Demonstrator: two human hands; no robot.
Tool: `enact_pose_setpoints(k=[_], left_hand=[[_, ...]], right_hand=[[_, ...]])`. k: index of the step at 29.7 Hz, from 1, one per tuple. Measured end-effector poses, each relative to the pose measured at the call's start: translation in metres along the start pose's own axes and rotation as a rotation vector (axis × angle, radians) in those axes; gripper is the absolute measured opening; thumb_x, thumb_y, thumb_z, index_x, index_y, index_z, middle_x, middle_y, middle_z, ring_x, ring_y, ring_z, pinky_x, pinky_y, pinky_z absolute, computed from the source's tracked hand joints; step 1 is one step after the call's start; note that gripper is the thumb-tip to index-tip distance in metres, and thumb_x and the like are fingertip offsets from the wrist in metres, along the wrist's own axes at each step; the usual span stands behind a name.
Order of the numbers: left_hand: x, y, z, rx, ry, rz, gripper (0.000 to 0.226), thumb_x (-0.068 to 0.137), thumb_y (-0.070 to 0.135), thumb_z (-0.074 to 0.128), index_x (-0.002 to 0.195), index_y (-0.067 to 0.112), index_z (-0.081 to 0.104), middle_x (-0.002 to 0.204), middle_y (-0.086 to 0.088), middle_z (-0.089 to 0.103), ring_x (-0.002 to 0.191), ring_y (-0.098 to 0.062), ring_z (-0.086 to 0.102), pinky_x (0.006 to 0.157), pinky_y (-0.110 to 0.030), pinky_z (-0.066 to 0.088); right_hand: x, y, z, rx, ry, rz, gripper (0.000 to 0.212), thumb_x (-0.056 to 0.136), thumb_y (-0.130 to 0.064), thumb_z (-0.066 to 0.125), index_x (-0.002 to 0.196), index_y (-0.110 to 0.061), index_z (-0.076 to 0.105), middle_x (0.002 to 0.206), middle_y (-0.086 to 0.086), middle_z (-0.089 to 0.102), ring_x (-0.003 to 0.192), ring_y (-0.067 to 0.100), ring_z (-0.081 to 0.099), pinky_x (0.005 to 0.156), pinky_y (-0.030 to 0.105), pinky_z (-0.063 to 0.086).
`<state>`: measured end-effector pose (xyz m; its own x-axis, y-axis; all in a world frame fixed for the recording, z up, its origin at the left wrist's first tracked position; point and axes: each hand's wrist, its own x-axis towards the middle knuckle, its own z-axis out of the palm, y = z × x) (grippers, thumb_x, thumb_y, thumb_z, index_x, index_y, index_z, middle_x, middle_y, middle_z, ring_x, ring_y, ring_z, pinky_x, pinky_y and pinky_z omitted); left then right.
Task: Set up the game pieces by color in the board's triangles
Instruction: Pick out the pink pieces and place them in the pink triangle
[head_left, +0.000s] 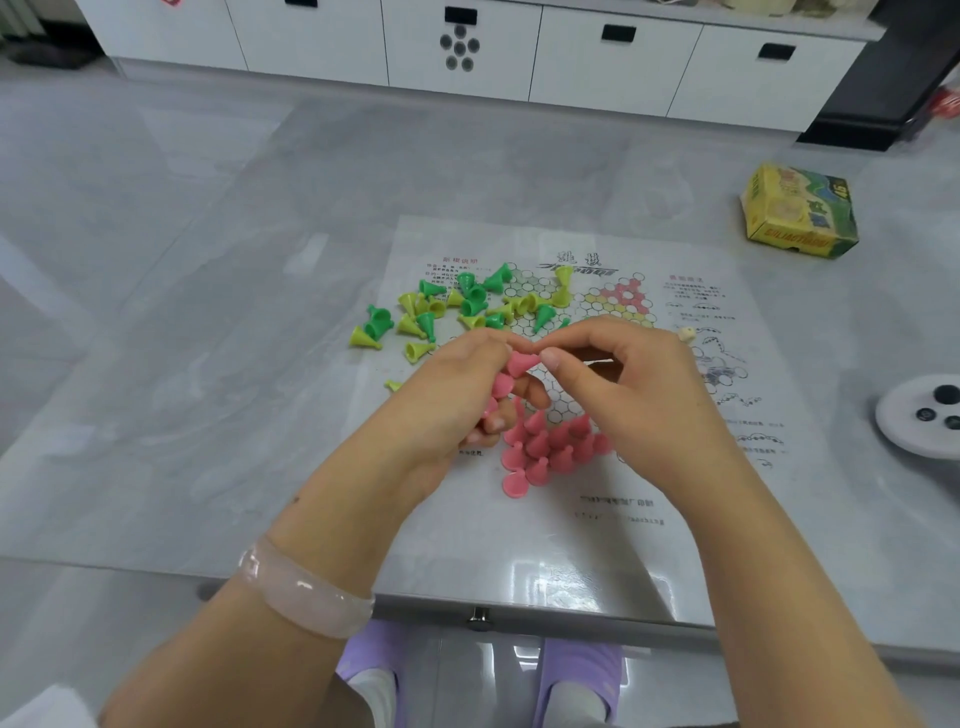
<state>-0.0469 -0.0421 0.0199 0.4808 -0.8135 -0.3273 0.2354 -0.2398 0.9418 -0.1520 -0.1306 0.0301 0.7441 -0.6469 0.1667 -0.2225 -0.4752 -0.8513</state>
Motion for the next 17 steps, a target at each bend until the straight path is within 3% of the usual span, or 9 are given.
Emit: enact_pose_setpoints(k=[12, 17], left_hand=[[-0.0016, 0.0039, 0.0018, 0.035, 0.01, 0.067, 0.028, 0.095, 0.013, 0.03, 0.101, 0.017, 0.057, 0.043, 0.015, 0.052, 0.041, -0.008, 0.033, 0.036, -0.014, 0.026], [-0.0008, 0.0038, 0.0016, 0.052, 0.033, 0.079, 0.025, 0.096, 0.014, 0.033, 0.1, 0.016, 0.057, 0.052, 0.009, 0.049, 0.039, -0.006, 0.033, 0.035, -0.014, 0.025]], right_hand=[[0.0016, -0.0083, 0.0031, 0.194, -0.001, 0.035, 0.016, 0.082, -0.011, 0.065, 0.072, -0.023, 0.069, 0.061, -0.012, 0.068, 0.06, -0.002, 0.061, 0.055, 0.005, 0.042], [0.001, -0.0069, 0.0037, 0.158, 0.005, 0.017, 0.012, 0.081, -0.012, 0.066, 0.074, -0.022, 0.069, 0.069, -0.007, 0.07, 0.068, 0.005, 0.066, 0.066, 0.011, 0.049]])
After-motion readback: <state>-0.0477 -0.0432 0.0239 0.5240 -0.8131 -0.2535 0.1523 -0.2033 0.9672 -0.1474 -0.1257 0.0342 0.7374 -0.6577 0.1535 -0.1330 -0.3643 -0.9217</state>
